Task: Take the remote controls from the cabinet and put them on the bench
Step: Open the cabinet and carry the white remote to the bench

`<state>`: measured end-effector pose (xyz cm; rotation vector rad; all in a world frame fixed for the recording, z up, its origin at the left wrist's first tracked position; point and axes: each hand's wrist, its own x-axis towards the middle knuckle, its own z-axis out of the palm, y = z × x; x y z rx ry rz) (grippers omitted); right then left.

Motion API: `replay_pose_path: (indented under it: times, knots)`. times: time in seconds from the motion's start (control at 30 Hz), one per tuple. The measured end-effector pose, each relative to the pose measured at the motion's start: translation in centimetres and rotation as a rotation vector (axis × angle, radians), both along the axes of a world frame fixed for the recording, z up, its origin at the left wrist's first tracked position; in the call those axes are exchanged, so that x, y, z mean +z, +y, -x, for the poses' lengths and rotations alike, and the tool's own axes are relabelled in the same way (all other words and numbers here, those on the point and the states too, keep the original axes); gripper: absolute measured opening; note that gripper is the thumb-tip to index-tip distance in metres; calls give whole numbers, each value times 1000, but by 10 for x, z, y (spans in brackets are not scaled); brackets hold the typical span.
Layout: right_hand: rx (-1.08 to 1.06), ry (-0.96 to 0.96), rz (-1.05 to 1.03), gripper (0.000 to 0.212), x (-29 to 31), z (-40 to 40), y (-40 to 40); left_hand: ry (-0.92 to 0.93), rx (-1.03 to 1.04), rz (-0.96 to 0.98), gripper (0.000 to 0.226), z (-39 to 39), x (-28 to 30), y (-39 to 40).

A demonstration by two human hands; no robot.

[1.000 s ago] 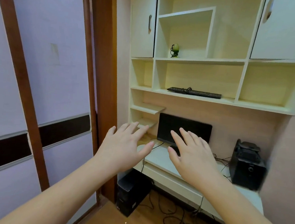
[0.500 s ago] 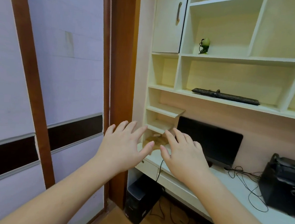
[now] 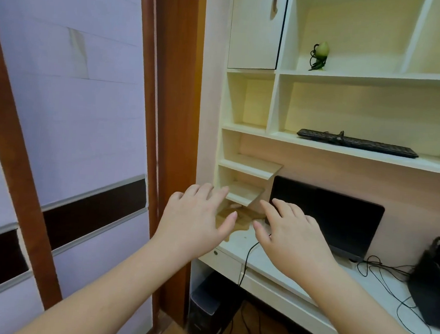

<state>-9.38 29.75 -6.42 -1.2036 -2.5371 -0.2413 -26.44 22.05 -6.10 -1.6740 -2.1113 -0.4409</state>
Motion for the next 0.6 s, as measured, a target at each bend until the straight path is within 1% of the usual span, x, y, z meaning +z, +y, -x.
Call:
replay_pose_path:
  times: [0.23, 0.47, 0.6]
  knots:
    - [0, 40, -18, 55, 4, 9, 96, 80, -17, 22, 66, 10, 12, 100]
    - [-11, 85, -97, 54, 21, 26, 192, 125, -9, 8, 75, 21, 33, 195]
    - [0, 106, -106, 70, 30, 45, 225, 194, -41, 4, 69, 34, 42, 231]
